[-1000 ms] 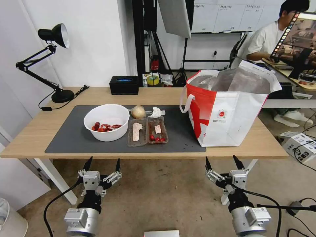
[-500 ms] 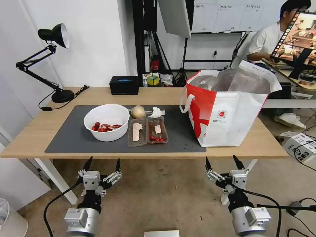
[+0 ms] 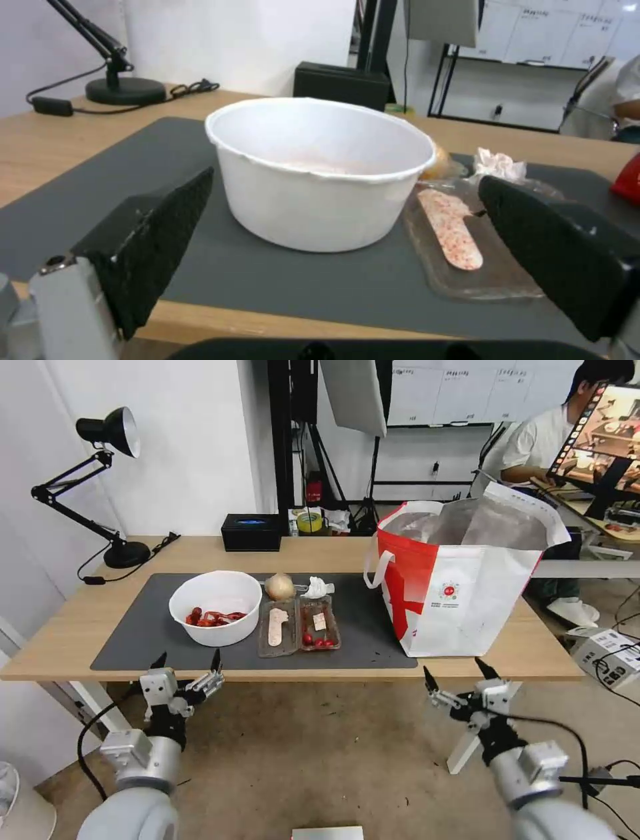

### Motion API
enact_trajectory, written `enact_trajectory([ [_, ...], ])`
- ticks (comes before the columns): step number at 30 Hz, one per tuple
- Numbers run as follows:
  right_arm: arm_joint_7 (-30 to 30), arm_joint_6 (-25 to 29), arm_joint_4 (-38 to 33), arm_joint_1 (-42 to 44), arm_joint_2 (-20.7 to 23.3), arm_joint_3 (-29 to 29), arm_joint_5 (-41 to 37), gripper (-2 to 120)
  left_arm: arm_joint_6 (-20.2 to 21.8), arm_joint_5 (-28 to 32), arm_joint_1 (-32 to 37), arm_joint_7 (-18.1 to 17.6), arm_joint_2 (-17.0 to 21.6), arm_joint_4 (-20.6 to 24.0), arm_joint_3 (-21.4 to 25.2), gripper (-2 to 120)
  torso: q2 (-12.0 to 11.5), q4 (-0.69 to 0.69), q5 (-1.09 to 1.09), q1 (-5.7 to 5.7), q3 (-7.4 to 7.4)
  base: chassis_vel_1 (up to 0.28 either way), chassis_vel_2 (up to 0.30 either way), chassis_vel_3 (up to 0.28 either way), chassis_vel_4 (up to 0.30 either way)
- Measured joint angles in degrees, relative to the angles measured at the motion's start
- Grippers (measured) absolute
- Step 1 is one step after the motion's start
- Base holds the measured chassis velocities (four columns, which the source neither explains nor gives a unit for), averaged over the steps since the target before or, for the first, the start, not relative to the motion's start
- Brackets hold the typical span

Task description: Pick up the trash from the table and place it into the takeout bag.

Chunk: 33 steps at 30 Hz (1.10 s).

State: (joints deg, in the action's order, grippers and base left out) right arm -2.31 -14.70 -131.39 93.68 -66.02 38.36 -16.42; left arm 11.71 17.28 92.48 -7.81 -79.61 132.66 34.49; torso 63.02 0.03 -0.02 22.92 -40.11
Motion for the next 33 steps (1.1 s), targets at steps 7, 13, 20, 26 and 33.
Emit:
enact_trajectory([
  [7,-0.6,-0.7,0.8,-0.5,0.5,-0.7,-1.1,100,-0.3,-0.1,0.3,0.1,-0.4,-0.2,-0.6,100,0.0,-0.02,0.03,0.0,0.0,0.0,0.0,0.0,0.0],
  [13,-0.7,-0.7,1.0,-0.4,0.1,-1.1,-1.1,100,-0.4,-0.3,0.7,0.3,-0.5,-0.2,-0.8,100,0.0,-0.03,0.03,0.0,0.01,0.0,0.0,0.0,0.0],
  [20,-0.6,-0.6,1.0,-0.5,-0.2,-1.5,-1.0,100,-0.4,4.2,1.3,-0.5,-0.7,-0.4,-3.5,100,0.0,-0.02,0.02,0.0,0.01,0.0,0.0,0.0,0.0],
  [26,-0.5,-0.4,1.0,-0.5,-0.3,-1.6,-1.0,100,-1.0,31.5,-1.8,-11.3,-0.6,1.4,-10.6,100,0.0,-0.03,0.03,0.0,0.0,0.0,0.0,0.0,0.0],
  [33,-0.4,-0.4,1.6,-1.2,-0.1,-2.8,-1.0,100,-2.8,46.1,-3.9,-17.0,-0.3,1.8,-12.7,100,0.0,-0.02,0.02,0.0,0.0,0.0,0.0,0.0,0.0],
])
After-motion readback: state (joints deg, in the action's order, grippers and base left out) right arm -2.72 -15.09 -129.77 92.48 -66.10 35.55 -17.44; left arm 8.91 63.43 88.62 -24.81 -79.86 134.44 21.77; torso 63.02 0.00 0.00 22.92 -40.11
